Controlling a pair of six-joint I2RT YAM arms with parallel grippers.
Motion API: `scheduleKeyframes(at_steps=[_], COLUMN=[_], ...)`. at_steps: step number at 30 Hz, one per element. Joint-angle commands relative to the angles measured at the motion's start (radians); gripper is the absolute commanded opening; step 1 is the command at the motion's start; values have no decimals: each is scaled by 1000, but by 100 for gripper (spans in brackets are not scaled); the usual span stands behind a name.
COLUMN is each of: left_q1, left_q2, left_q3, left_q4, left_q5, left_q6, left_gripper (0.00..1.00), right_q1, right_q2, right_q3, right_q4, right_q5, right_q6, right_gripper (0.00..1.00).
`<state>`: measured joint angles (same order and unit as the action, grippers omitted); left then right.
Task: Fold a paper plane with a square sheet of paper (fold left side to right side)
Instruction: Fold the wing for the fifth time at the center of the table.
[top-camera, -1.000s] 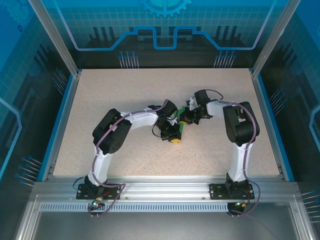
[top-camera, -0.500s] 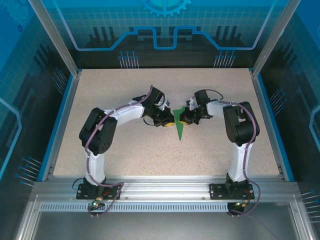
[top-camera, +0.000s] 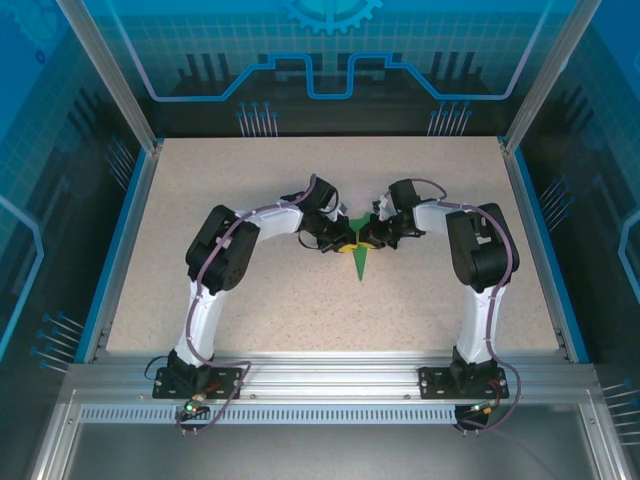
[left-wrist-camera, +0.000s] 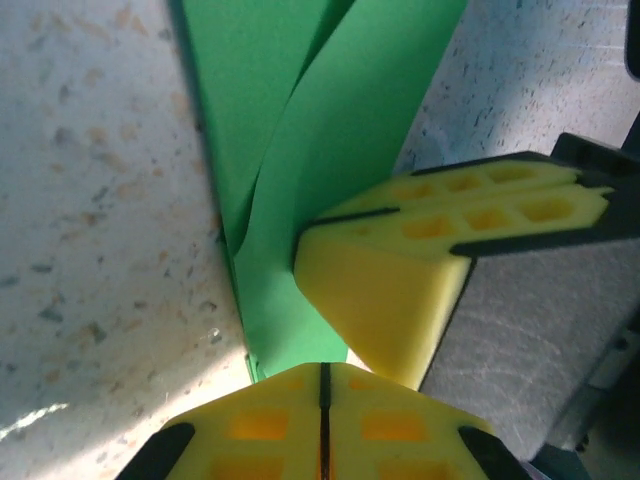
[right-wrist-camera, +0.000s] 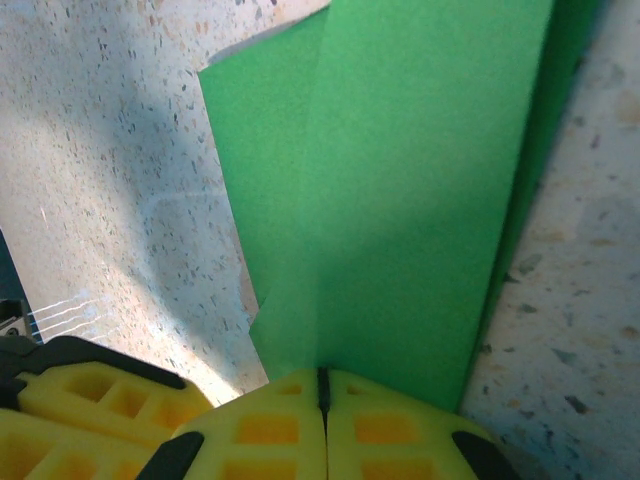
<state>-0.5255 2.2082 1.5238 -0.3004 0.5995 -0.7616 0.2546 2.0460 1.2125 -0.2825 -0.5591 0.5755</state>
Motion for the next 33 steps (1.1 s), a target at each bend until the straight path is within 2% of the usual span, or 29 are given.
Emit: scheduleKeyframes(at_steps=[1, 14, 24, 33], left_q1=[-2, -14, -20, -22], left_q2=[28, 103, 114, 138], left_q3=[51, 68, 56, 52], left_q4=[-2, -41, -42, -106], left_q5=[30, 6, -12, -82], left_q6=[-6, -18, -34, -47], left_gripper=[9, 9, 5, 3], right_q1=[-3, -3, -3, -36], right_q2=[29, 11, 20, -70], right_q3=[-24, -22, -20, -26], right_q4=[-60, -38, -36, 74], right_q5=[71, 54, 50, -33], right_q6=[-9, 1, 8, 51], right_gripper=[6, 6, 6, 12])
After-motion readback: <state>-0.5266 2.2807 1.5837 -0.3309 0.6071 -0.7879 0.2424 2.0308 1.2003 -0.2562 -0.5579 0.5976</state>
